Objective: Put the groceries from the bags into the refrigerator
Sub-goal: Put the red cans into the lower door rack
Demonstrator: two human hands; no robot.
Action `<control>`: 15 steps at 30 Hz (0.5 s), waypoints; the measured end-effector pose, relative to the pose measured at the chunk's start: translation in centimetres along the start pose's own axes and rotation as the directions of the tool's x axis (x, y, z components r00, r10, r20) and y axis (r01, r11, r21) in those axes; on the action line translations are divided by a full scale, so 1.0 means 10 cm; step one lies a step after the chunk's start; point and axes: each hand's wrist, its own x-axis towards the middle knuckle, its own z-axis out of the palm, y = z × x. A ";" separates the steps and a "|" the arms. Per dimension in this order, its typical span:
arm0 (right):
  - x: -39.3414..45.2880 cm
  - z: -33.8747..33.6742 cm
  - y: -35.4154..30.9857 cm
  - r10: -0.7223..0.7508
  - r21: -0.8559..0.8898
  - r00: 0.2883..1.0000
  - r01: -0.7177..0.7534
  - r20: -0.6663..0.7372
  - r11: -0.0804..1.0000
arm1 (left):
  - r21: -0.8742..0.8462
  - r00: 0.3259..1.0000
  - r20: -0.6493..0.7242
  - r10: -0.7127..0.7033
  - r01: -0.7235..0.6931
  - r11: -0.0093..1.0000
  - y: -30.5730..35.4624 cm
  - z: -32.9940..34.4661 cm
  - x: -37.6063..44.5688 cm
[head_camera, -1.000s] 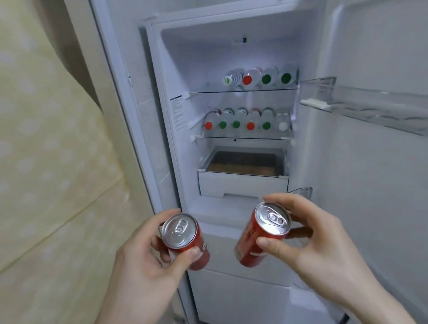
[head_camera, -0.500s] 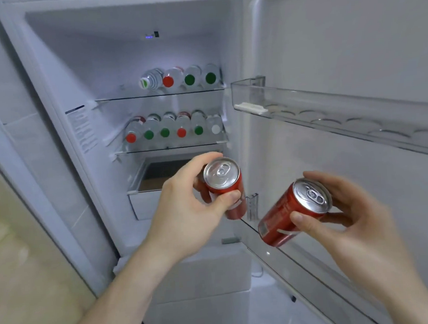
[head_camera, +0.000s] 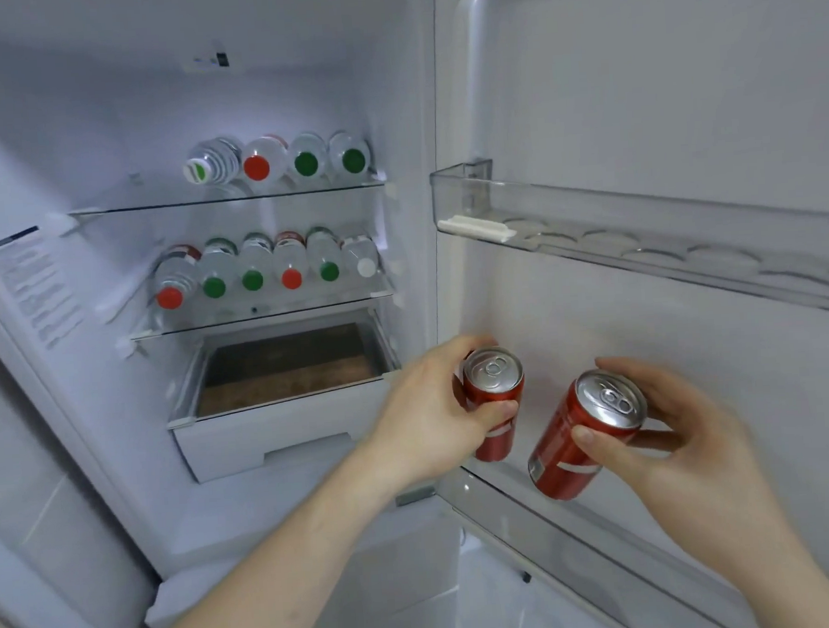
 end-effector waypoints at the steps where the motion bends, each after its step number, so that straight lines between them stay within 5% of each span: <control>1: 0.00 0.03 0.01 0.010 -0.013 1.000 -0.010 -0.003 1.000 | 0.006 1.000 0.013 0.002 -0.002 1.000 -0.05 0.03 0.03; 15: 0.06 0.28 0.22 0.130 -0.099 0.991 -0.126 0.039 0.987 | 0.080 0.988 0.143 -0.055 0.044 0.996 -0.35 0.24 0.19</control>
